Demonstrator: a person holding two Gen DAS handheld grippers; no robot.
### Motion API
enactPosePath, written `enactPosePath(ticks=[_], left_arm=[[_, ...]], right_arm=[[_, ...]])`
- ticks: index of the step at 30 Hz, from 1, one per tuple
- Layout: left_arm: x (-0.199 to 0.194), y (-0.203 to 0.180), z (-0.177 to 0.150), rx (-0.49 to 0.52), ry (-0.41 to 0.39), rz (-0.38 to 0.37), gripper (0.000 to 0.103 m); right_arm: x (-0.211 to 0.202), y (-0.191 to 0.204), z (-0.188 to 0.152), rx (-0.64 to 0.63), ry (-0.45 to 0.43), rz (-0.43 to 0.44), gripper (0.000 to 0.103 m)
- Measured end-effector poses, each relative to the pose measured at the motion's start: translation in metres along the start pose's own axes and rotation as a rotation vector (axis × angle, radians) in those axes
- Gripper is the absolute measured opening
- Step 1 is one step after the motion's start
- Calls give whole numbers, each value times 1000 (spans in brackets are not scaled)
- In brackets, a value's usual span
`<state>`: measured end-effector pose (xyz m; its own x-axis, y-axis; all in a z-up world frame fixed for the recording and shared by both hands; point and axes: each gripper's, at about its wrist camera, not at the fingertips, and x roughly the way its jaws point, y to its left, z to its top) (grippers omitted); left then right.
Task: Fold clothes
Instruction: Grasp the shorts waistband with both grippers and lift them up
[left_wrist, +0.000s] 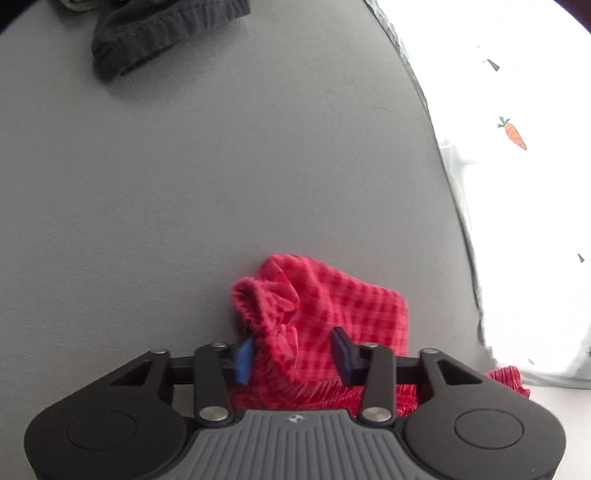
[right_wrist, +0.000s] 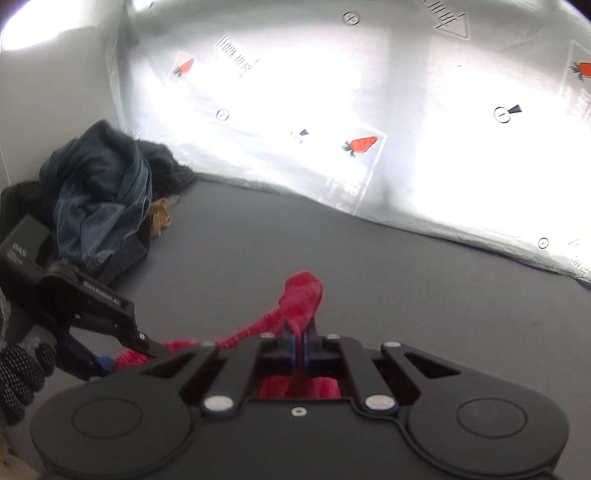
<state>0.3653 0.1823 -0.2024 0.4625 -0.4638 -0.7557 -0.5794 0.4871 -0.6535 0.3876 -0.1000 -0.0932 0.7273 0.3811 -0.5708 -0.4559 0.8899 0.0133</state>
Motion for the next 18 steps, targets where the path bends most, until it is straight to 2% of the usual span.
enactPosePath(ticks=[2, 7, 13, 18], left_arm=[[1, -17, -2, 28, -14, -28, 10], [-21, -74, -15, 83, -94, -165, 8], [-87, -153, -37, 222, -268, -330, 8], [-138, -200, -83, 358, -440, -418, 8]], right_arm=[[-16, -10, 11, 23, -43, -36, 4], [-60, -31, 35, 39, -176, -128, 4], [-119, -52, 62, 32, -352, -224, 4], [-170, -61, 70, 5, -471, -266, 4]])
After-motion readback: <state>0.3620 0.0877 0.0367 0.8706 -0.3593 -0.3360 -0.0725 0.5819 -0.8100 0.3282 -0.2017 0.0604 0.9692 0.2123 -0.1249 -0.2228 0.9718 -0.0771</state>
